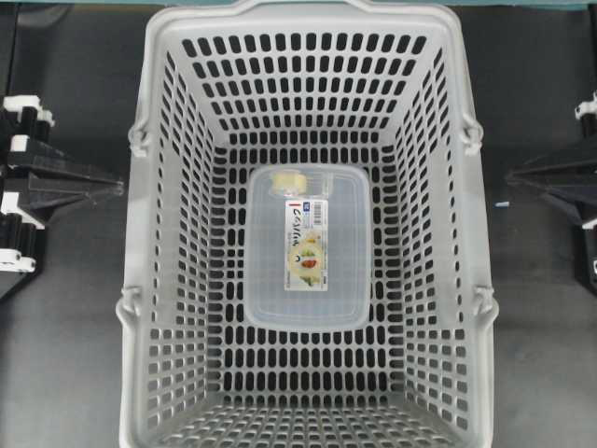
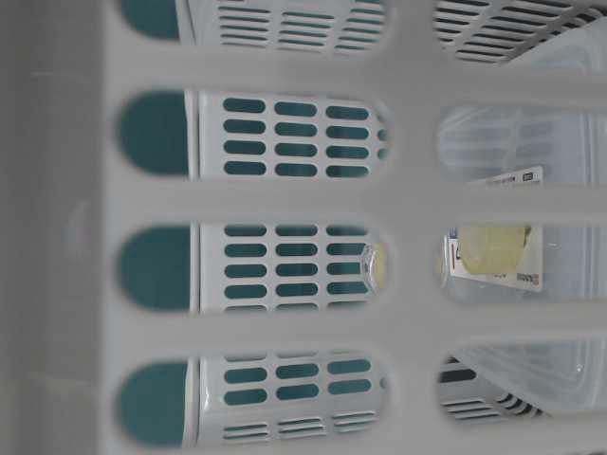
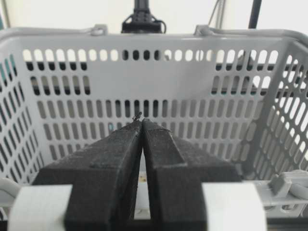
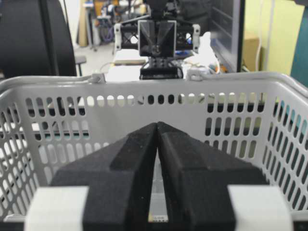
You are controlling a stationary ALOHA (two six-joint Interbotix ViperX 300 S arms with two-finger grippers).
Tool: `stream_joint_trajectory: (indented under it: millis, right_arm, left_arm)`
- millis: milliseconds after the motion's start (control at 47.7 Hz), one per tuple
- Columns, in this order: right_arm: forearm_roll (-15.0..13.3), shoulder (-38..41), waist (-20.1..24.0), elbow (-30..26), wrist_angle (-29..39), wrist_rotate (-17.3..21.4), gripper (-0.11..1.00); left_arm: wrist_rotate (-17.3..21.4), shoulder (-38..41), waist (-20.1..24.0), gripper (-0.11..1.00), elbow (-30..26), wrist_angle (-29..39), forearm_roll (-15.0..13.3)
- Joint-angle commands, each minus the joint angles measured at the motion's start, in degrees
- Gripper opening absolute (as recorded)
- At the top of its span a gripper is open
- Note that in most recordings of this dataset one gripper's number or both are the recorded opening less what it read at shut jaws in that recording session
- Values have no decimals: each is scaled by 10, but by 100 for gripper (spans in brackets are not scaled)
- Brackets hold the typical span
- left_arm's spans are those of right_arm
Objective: Pick up the cellophane tape from the shopping basket with the left arm.
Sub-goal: 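Move the left gripper into the basket above the tape roll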
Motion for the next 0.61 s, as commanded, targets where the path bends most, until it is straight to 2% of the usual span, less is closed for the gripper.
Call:
stream_joint_trajectory:
  millis: [0,84,314,587]
  right_arm:
    - [1,3,-4,-13,-3,3,1]
    - [3,-7,-2,-16,6,7,0]
    - [4,-33,6,-24,76,12,0]
    - [3,-59,10,-31,127,10,0]
  left_arm:
    - [-20,16,-8,6,-53,40,23]
    - [-33,35,-8,0,-107,120,24]
    - [-39,135,-18,0,-266,340,24]
    - [-33,310,-34,0,-410,458,24]
